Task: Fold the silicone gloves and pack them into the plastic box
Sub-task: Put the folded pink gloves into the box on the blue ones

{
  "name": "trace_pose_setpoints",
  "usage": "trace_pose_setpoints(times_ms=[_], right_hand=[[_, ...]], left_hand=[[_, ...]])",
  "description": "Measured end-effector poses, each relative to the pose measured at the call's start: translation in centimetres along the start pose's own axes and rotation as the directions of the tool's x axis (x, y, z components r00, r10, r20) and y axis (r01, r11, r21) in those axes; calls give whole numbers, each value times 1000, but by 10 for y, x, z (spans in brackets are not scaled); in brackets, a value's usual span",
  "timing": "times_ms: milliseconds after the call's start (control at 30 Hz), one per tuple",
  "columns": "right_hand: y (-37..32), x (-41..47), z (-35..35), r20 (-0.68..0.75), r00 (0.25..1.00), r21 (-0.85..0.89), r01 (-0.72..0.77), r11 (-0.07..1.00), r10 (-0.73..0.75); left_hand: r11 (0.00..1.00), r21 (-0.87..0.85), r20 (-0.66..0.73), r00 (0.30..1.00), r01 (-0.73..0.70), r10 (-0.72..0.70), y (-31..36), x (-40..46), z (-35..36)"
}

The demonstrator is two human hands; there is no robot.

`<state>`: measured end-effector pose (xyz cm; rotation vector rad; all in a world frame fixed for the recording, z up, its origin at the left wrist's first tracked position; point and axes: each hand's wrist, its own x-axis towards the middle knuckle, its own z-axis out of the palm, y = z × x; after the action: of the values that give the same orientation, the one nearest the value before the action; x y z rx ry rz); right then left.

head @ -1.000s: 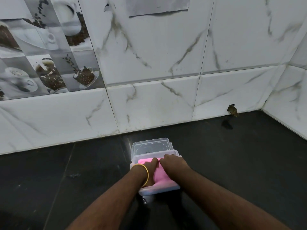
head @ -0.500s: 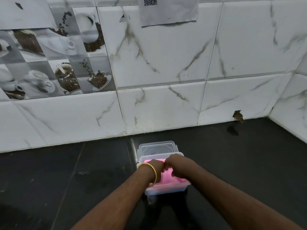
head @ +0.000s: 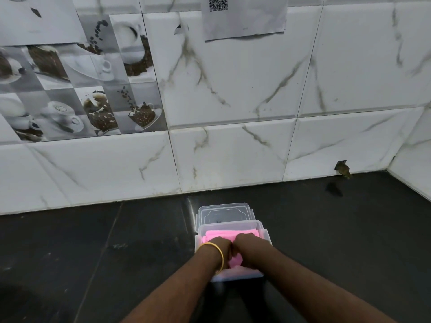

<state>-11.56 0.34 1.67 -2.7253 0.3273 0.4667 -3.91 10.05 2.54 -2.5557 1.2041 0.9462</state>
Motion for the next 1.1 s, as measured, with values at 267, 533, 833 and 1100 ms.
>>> trace_pose_setpoints(times_ms=[267, 533, 833, 1100], right_hand=[[12, -2, -11, -36, 999, -128, -29, 991, 24], [4, 3, -3, -34, 998, -206, -52, 977, 46], [3, 4, 3, -12, 998, -261, -64, 963, 63], [-6, 3, -19, 71, 985, -146, -147, 978, 159]], left_hand=[[997, 66, -148, 987, -45, 54, -2, -20, -12], [995, -5, -137, 986, 98, -98, 4, -14, -11], [996, 68, -115, 992, 62, -54, 0, -11, -13], [993, 115, -201, 978, -24, 47, 6, -20, -10]])
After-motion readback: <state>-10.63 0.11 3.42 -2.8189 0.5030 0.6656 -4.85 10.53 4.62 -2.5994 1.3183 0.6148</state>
